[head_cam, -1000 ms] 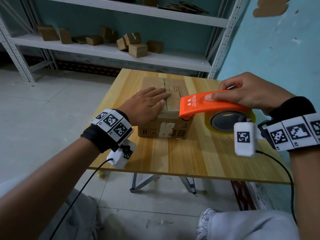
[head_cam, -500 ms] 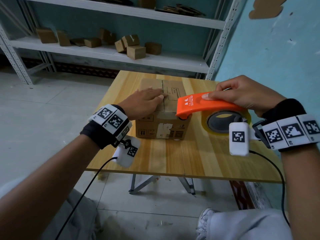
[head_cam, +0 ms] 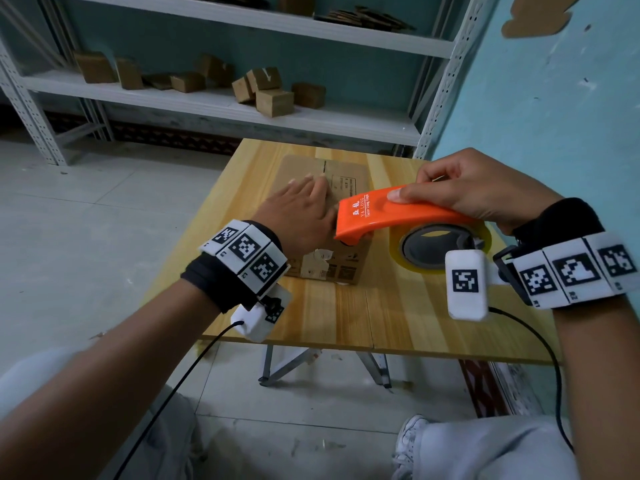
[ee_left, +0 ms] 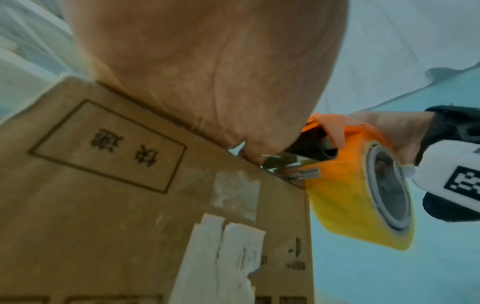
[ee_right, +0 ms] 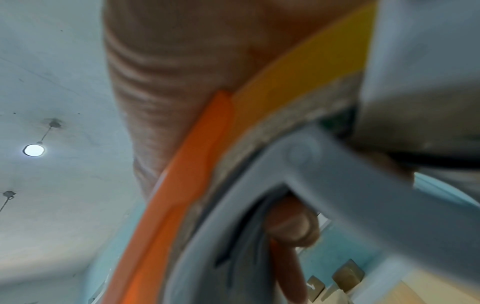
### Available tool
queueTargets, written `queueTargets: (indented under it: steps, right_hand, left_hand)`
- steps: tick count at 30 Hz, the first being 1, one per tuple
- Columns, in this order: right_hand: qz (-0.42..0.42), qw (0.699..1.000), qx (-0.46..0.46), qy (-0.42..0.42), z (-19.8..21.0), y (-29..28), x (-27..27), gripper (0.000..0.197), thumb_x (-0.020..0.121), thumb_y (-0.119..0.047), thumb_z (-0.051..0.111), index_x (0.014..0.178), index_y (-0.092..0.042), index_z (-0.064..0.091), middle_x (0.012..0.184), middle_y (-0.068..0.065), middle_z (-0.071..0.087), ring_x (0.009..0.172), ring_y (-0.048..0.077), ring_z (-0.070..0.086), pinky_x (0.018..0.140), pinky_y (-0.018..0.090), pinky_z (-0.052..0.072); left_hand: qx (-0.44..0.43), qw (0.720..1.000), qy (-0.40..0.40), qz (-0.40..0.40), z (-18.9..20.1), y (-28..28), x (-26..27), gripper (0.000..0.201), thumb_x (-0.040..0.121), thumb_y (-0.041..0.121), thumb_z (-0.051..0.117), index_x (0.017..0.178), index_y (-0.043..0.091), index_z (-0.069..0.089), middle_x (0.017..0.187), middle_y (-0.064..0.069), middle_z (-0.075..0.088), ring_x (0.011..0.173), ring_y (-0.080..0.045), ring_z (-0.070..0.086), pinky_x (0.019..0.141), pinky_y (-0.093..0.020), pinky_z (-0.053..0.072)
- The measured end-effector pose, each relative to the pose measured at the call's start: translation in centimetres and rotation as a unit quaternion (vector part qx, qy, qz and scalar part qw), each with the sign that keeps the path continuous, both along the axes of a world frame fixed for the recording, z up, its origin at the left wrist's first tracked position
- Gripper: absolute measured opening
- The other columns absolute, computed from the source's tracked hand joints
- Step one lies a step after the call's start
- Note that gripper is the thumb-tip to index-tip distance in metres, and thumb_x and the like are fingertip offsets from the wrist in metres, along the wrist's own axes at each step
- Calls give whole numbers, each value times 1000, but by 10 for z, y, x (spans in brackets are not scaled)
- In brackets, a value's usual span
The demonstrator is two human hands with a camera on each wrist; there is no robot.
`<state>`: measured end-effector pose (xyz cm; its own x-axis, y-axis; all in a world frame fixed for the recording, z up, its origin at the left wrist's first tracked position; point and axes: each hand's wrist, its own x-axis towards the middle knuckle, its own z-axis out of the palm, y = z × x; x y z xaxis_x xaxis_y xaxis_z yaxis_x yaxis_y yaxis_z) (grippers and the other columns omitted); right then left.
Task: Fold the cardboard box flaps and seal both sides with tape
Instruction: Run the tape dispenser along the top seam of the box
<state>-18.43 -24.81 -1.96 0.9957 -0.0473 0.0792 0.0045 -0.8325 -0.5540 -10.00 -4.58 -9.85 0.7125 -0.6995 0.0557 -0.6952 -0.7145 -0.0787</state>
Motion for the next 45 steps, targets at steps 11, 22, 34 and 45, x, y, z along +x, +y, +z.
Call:
queueTargets:
  steps: [11,22,34,45]
  right_hand:
    - [-10,1000,-9,0,0,0,0,46,76,-56,69,79,-11,70,69,-1,66,54,2,60,58,20,44]
    - [-18,1000,0,3,-2,0,-1,43,76,-56,70,76,-13,69,57,-9,61,49,-1,58,57,20,42]
    - [-18,1000,-2,2,-2,-1,-1,42,75,-56,70,72,-14,67,58,-9,61,50,-2,57,57,21,42]
    - [-23,1000,-2,4,-3,-1,-1,44,76,-57,70,74,-12,68,54,-11,60,48,-4,57,57,21,41]
  left_hand:
    - [-57,997,23,-42,-8,-7,13,65,96,43,32,152,12,16,160,-9,13,148,-25,6,119,-44,13]
    - [9,998,-3,-63,-3,1,6,66,99,49,18,154,17,-1,162,-4,-2,149,-22,-4,120,-47,7]
    - [34,996,-7,-81,-8,-1,12,100,67,66,-12,154,18,0,162,-5,0,149,-23,-2,119,-46,13]
    - [35,996,-2,-82,-5,0,9,105,61,68,-15,153,21,-2,162,-4,-3,149,-24,-5,119,-46,11]
